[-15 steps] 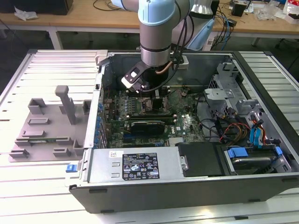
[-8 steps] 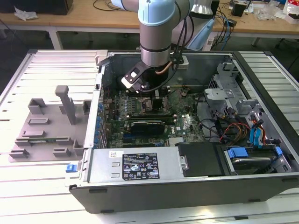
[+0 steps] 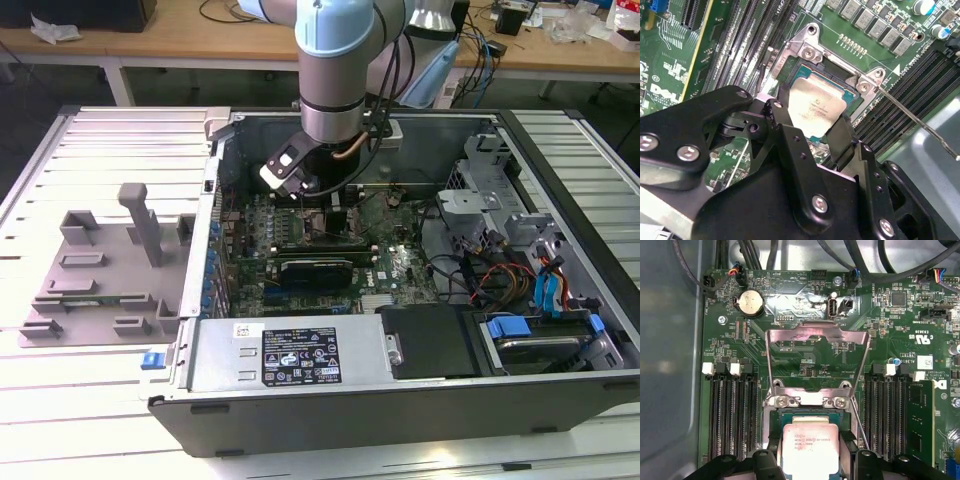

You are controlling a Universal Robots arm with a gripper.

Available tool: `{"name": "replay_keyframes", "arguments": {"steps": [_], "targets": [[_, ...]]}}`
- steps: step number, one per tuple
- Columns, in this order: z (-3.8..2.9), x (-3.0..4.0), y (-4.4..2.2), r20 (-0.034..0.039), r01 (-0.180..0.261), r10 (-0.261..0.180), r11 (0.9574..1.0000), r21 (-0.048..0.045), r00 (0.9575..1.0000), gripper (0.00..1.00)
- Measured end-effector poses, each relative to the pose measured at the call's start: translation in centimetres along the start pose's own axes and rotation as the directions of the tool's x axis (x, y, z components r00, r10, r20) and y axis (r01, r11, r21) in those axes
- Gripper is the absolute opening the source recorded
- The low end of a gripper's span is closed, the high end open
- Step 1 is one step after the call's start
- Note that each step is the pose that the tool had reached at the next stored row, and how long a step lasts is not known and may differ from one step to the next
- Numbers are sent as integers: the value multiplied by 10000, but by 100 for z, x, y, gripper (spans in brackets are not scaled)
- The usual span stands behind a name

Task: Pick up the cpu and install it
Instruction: 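Place the cpu into insertion slot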

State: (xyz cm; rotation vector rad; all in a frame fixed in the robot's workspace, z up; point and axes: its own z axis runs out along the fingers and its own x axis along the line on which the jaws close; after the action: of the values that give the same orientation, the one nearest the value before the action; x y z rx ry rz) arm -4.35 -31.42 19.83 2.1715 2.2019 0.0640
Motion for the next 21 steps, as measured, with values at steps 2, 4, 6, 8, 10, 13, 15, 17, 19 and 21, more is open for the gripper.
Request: {"name": "replay_keyframes", "arguments": {"steps": [2, 4, 6, 8, 10, 13, 15, 17, 19, 21], "targets": [[0, 0, 0, -4, -1, 1, 10000, -1, 10000, 54], [1, 1, 1, -7, 0, 0, 10000, -2, 10000, 54], [3, 3, -1, -6, 2, -2, 10000, -2, 10000, 54], [10, 4, -3, -4, 1, -1, 10000, 1, 10000, 54], [11, 4, -3, -5, 0, 0, 10000, 0, 10000, 54], [12, 5, -2, -2, -87, 87, 10000, -2, 10000, 54], [12, 5, -3, 0, -117, 117, 9999, -1, 9999, 54], [12, 5, -3, 2, -142, 142, 9999, 0, 9999, 54], [12, 5, -3, 6, -215, 215, 9998, 0, 9998, 54], [14, 5, -3, 8, -219, 219, 9998, 0, 9998, 54]]}}
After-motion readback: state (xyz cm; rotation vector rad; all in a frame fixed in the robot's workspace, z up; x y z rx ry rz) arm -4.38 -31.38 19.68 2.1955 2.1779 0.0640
